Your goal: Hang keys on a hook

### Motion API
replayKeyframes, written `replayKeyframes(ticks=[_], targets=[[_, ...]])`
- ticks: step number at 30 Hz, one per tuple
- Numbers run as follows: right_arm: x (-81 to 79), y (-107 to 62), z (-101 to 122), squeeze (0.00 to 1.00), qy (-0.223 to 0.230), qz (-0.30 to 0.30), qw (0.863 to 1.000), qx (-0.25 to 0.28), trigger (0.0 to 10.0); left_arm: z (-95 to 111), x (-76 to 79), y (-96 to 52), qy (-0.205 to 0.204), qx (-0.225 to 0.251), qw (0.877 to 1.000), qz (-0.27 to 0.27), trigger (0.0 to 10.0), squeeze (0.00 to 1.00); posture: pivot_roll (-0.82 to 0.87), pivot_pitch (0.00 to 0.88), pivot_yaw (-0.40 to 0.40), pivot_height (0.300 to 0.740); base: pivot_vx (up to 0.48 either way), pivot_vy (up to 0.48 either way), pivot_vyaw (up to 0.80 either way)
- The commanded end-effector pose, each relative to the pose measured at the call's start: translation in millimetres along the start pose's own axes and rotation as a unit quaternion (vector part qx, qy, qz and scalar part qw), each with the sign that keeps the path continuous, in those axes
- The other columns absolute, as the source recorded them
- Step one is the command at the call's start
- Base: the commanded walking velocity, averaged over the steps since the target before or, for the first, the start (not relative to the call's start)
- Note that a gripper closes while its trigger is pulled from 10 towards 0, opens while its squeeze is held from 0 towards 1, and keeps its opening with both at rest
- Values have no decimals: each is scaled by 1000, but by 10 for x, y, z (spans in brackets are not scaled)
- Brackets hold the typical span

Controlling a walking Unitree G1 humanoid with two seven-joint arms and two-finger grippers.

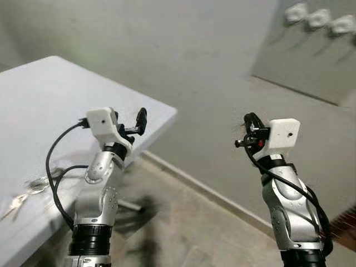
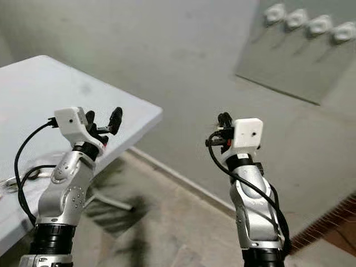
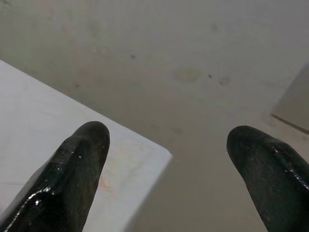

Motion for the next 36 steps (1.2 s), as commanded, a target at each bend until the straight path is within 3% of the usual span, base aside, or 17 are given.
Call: replayKeyframes(ticks=[1,15,25,33,36], targets=[[6,17,39,0,-1,-1,1000,5,10000,28,2,-8,5,5,1000,1,10000,0,20,0,-40,715,0,0,-756],[3,22,52,0,-2,1,1000,5,10000,-10,46,-35,-1,1,1000,-1,10000,0,22,0,-46,715,0,0,-752],[25,-9,-8,0,-3,-5,1000,-12,10000,-130,162,-150,-11,-14,1000,-22,10000,0,23,0,-49,715,0,0,-714],[36,-101,-102,0,42,-21,998,-47,10000,-226,174,-258,-12,-29,999,-12,10000,0,21,0,-51,715,0,0,0],[44,-140,-128,0,25,-35,997,-57,10000,-239,157,-277,-17,-32,999,-6,10000,0,18,0,-51,715,0,0,0]])
Point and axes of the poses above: a point about 5 cm out from each wrist's last joint towards the gripper, its own y axis pointing out of the wrist towards the gripper, its own z axis along the axis of the wrist's last joint, x = y × z, the point moved 1 cm from there along y, pointing out of the wrist towards the gripper, and after that the axes turned 6 degrees about -y, right-handed, at the moved point
